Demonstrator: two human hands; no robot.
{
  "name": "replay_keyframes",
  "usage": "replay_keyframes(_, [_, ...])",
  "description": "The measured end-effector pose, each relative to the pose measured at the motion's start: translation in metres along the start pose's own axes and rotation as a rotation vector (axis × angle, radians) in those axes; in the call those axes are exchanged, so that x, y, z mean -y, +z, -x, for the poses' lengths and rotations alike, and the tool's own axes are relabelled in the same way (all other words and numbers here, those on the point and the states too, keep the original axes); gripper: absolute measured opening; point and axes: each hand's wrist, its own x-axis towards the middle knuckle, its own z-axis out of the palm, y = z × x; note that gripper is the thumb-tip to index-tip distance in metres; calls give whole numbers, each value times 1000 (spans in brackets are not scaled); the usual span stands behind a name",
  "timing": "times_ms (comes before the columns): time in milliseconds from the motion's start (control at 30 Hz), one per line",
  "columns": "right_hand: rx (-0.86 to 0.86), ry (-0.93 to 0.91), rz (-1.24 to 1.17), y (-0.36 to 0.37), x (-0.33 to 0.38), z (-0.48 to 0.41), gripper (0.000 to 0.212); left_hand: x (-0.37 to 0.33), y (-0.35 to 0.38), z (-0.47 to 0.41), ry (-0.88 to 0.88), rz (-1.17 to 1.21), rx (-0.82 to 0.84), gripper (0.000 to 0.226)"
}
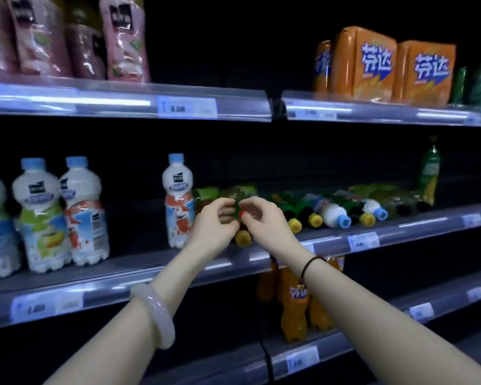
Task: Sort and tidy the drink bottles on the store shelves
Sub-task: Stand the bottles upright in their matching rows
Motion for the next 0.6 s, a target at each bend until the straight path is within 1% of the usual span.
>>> replay_keyframes(67, [19, 22, 75, -18, -20, -20, 27, 2, 19, -24, -10, -3, -26, 45])
replay_keyframes(133, [59, 69, 237, -39, -45, -39, 32, 6, 38, -45, -21, -26, -35, 45])
replay_keyframes(167, [98, 109, 383, -50, -58, -47, 38, 6, 47, -54, -33, -48, -31, 45])
replay_keyframes(233, [216, 215, 723, -66, -81, -58, 57, 9, 65, -72, -64, -90, -1, 47])
replay_keyframes(267, [282, 250, 814, -69, -88, -62, 62, 10, 72, -80, -86, -101, 37, 49])
replay_keyframes(300, [330, 257, 831, -70, -94, -66, 58, 11, 79, -86, -110, -115, 91, 52])
replay_keyframes(333, [353, 241, 800, -69, -97, -70, 46, 13, 86, -92, -122, -150, 149, 55])
replay_keyframes(367, [355, 231, 747, -69, -98, -73, 34, 16, 91, -96, -116, -211, 196, 56])
replay_keyframes(400, [334, 234, 692, -73, -96, -77, 29, 18, 95, -100, -97, -281, 231, 57])
replay_keyframes(467, [234, 269, 604, -90, -87, -90, 32, 20, 101, -105, -54, -410, 282, 64])
replay_keyframes(533, [104, 293, 530, -115, -76, -110, 37, 19, 107, -112, 12, -477, 310, 81])
replay_keyframes(600, [-15, 297, 393, -138, -66, -127, 43, 16, 119, -120, 59, -400, 280, 95])
